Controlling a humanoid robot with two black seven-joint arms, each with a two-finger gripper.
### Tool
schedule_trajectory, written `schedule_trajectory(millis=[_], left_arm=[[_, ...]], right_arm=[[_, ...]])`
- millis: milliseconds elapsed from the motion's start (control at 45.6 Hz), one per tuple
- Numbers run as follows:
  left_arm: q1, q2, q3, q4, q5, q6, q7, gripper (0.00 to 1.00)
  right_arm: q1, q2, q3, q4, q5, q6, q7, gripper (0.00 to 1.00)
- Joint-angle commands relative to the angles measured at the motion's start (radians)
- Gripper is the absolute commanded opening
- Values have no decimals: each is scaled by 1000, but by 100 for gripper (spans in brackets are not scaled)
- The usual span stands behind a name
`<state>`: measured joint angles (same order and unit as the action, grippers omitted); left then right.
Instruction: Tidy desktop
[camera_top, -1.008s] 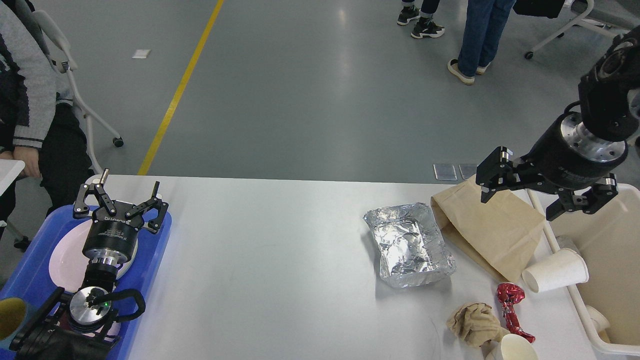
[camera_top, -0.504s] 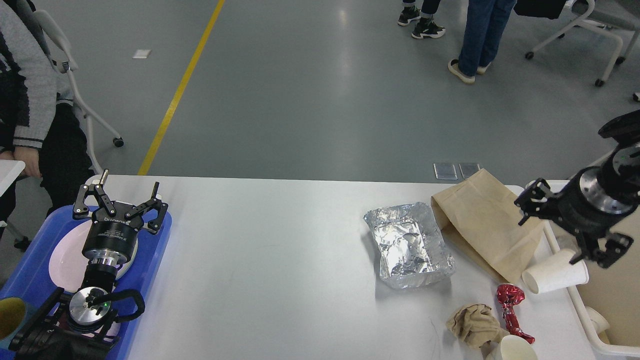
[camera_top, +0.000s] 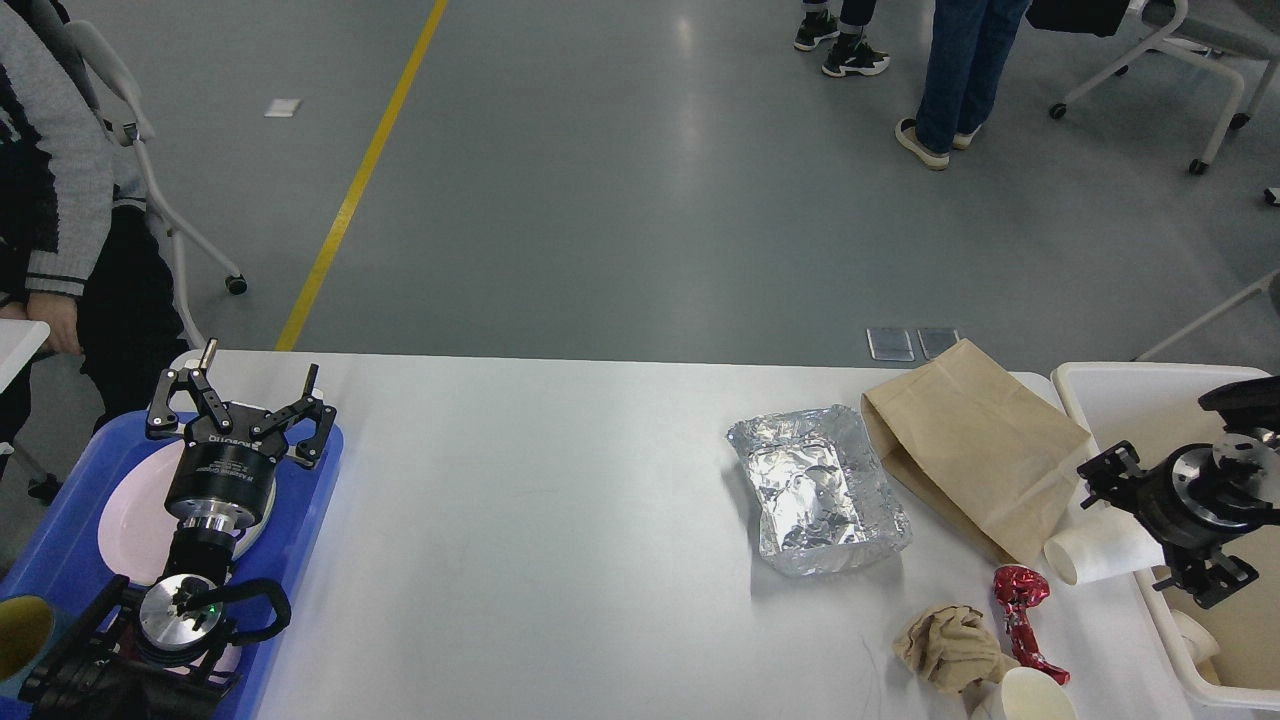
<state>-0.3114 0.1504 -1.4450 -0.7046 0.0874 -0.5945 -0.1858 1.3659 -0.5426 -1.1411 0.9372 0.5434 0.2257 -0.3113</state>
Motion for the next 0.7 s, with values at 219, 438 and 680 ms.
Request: schedule_trajectory(millis=[219,438,680], left_arm=[[0,0,0,-1,0,-1,0,96],[0,0,0,-1,0,-1,0,96],[0,0,0,0,0,-1,0,96]], right_arm=[[-278,64,236,-288,-6,-9,0,99],[-361,105,261,-419,-13,-12,-2,99],[-390,118,261,-462,-13,-78,-2,99]])
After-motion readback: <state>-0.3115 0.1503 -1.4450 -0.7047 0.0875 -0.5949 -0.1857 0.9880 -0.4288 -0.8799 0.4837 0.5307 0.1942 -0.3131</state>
